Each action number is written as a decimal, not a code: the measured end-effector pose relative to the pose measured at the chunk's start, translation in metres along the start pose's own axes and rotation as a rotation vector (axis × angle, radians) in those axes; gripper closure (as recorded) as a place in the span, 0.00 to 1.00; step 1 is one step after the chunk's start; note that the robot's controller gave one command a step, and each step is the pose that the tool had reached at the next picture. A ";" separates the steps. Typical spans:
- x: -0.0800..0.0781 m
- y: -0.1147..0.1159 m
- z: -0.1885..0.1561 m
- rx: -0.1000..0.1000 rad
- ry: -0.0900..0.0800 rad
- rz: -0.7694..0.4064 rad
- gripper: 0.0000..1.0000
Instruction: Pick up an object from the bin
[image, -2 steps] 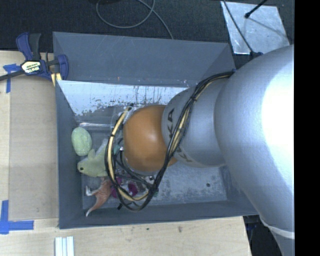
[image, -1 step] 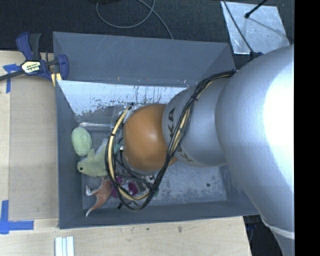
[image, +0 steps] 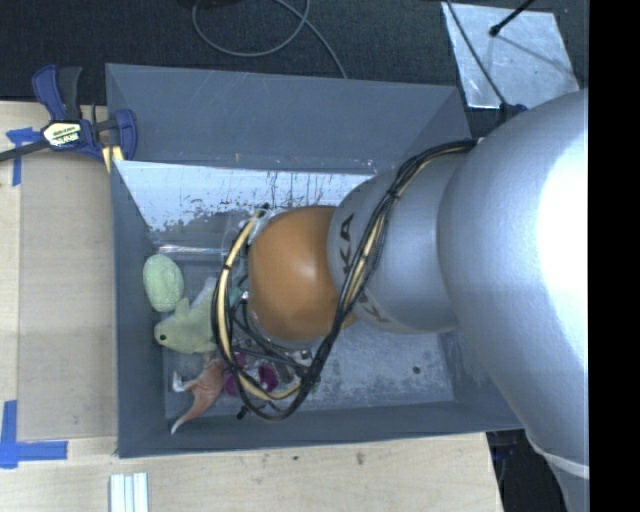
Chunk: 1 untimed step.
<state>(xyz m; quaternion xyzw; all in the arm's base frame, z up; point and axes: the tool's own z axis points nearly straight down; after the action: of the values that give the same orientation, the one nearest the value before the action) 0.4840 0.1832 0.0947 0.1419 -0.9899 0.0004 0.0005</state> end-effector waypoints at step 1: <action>0.001 0.000 -0.020 0.000 0.004 0.000 1.00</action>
Offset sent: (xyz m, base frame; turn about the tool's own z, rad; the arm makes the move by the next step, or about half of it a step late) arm 0.0000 0.0000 0.0182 0.0000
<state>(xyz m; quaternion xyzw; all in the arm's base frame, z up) 0.4832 0.1830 0.1152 0.1418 -0.9899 0.0008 0.0025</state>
